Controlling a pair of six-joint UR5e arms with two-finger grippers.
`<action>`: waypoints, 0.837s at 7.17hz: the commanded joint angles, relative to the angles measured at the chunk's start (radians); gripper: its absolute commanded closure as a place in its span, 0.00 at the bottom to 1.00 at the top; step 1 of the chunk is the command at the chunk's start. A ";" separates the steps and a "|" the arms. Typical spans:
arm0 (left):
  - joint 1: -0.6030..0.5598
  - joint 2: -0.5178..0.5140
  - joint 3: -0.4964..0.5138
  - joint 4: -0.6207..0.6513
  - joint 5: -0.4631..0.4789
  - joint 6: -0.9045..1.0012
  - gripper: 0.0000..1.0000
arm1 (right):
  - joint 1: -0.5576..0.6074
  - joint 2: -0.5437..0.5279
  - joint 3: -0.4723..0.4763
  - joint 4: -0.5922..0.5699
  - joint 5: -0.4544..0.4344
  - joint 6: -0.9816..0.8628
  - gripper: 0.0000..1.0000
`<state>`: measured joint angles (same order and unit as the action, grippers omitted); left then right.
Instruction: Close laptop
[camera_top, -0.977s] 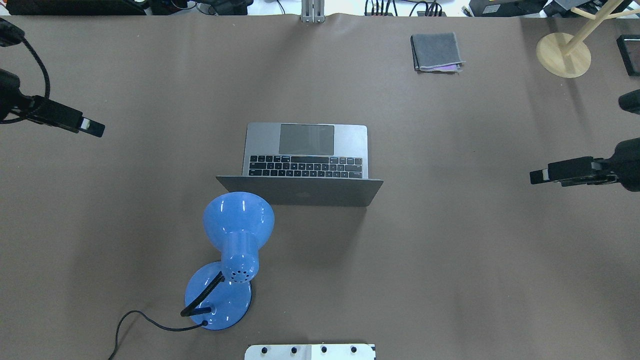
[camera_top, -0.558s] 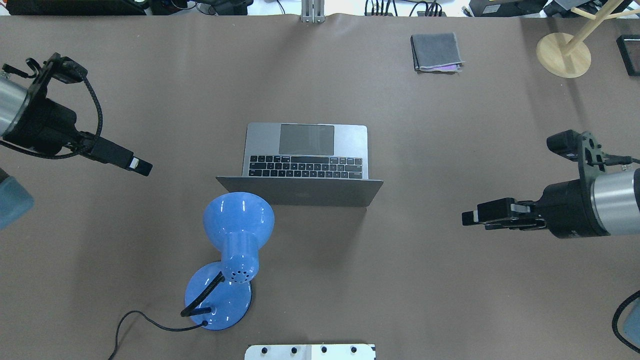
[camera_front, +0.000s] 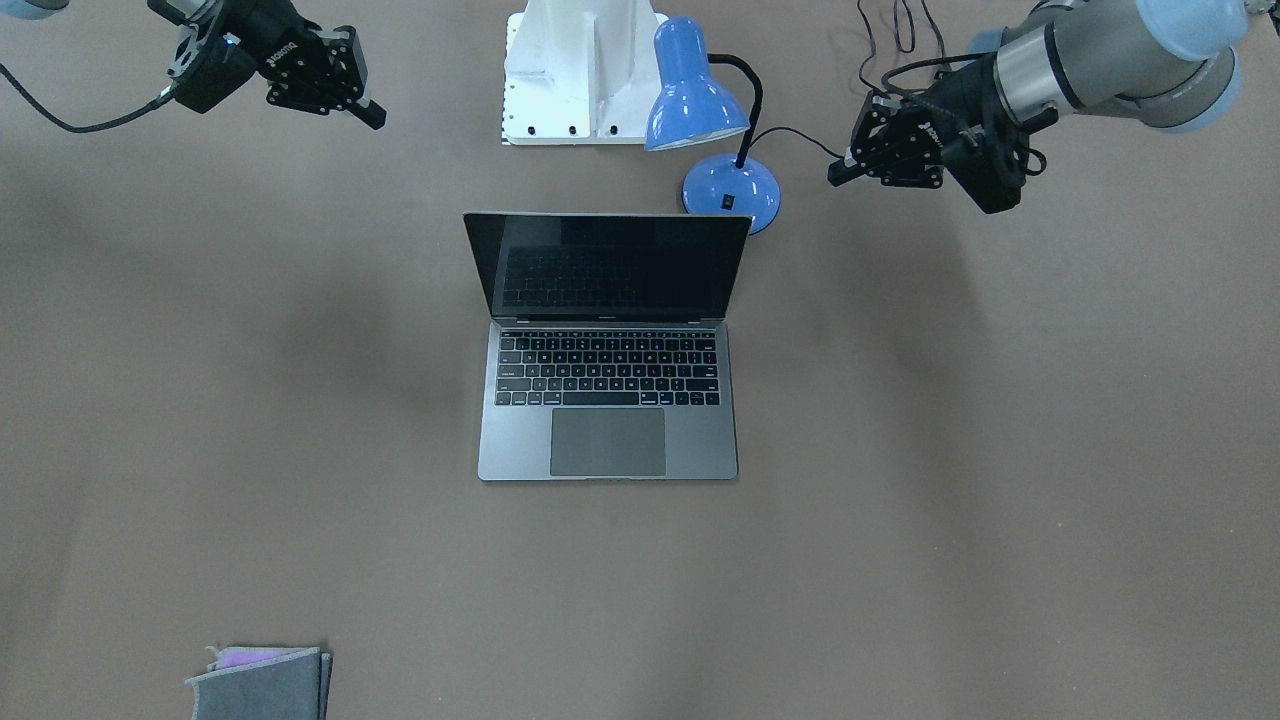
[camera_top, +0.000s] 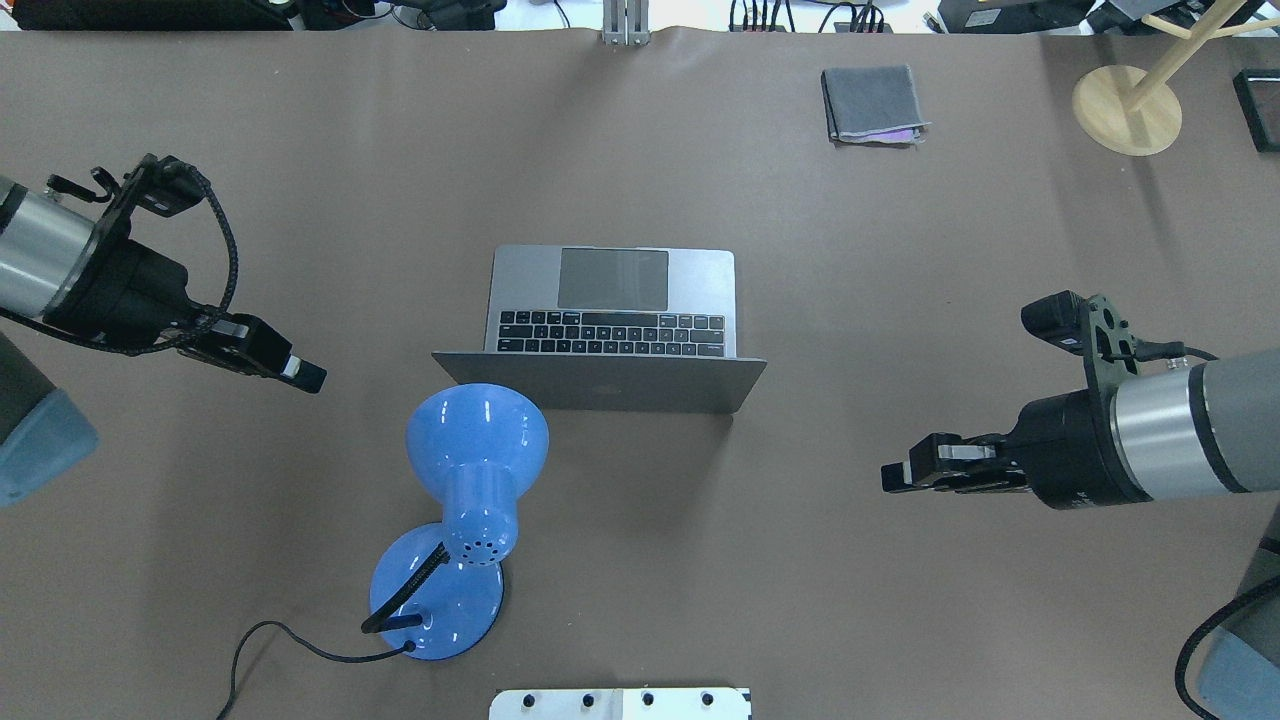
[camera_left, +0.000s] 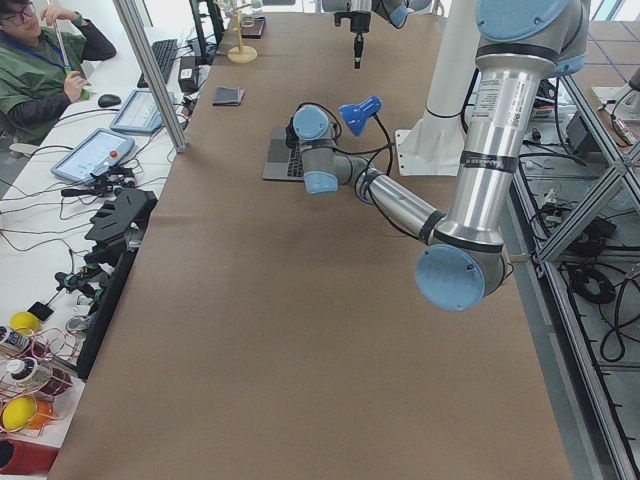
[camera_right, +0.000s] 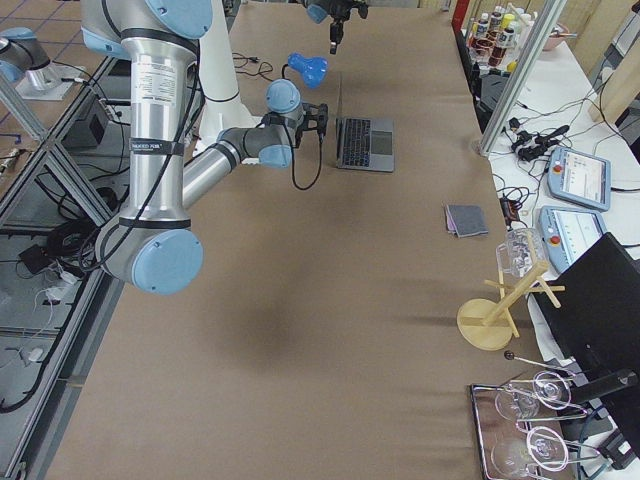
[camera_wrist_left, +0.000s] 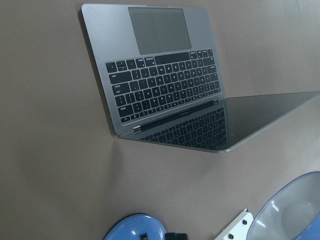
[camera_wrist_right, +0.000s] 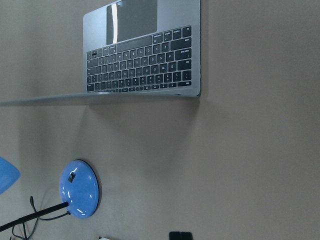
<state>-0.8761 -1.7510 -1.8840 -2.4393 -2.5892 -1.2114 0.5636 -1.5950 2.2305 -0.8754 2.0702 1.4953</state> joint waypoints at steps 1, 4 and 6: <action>0.031 -0.005 0.006 -0.006 0.000 -0.086 1.00 | -0.062 0.183 0.000 -0.232 -0.091 0.062 1.00; 0.115 -0.047 0.022 -0.006 0.106 -0.143 1.00 | -0.123 0.248 -0.024 -0.287 -0.153 0.060 1.00; 0.178 -0.114 0.040 -0.003 0.177 -0.212 1.00 | -0.093 0.311 -0.107 -0.287 -0.154 0.057 1.00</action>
<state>-0.7355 -1.8314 -1.8551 -2.4437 -2.4599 -1.3913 0.4534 -1.3201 2.1692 -1.1616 1.9194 1.5550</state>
